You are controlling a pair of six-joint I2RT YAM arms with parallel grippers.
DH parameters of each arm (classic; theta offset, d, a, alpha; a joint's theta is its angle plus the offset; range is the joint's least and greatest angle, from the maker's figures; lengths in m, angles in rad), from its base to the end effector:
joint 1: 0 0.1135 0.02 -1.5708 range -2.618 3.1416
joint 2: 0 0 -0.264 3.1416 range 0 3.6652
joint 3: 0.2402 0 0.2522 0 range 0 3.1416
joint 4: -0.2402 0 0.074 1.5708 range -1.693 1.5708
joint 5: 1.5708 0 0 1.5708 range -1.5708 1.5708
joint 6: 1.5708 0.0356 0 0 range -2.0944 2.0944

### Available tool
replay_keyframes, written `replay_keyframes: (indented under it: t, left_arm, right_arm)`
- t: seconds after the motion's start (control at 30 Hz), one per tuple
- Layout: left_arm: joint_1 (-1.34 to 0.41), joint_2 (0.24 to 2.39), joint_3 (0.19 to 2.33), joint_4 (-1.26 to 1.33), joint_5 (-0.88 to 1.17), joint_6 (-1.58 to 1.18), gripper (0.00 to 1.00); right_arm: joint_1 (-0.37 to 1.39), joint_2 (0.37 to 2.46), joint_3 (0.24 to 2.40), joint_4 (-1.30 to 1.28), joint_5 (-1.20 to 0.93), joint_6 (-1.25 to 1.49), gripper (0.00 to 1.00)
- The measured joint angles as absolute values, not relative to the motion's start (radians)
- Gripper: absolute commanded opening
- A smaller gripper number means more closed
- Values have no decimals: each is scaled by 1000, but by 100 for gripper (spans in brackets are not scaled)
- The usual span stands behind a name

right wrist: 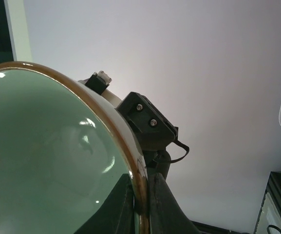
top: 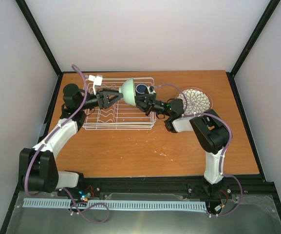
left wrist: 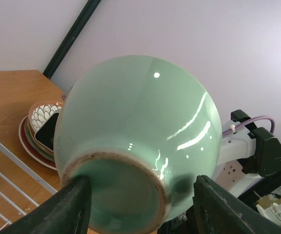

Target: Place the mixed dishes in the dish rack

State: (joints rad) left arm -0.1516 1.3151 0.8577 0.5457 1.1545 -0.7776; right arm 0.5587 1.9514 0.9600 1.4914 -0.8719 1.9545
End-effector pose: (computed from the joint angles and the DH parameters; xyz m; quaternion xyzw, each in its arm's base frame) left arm 0.2793 -0.0756 0.3224 0.2088 0.6623 -0.6064 0.3875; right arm 0.3141 0.2285 0.2329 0.0189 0.5877 0.8080 0.0361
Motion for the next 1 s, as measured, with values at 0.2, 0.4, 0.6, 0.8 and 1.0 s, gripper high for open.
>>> replay_keyframes:
  t: [0.2, 0.4, 0.6, 0.8, 1.0]
  left_arm:
    - [-152, 1303, 865, 487, 1126, -734, 62]
    - [-153, 1280, 881, 389, 1092, -664, 62]
    - [-153, 1245, 882, 301, 1037, -607, 62]
    - [-153, 1223, 882, 247, 999, -578, 62]
    - [-152, 1248, 882, 295, 1030, -600, 63]
  right_arm:
    - [559, 1954, 960, 1484, -871, 1953, 3]
    - [560, 1954, 960, 1483, -871, 1953, 3]
    - [561, 1954, 960, 1485, -873, 1953, 3]
    - [561, 1953, 960, 1485, -875, 1953, 3]
    - [561, 1952, 960, 1485, -874, 1954, 3]
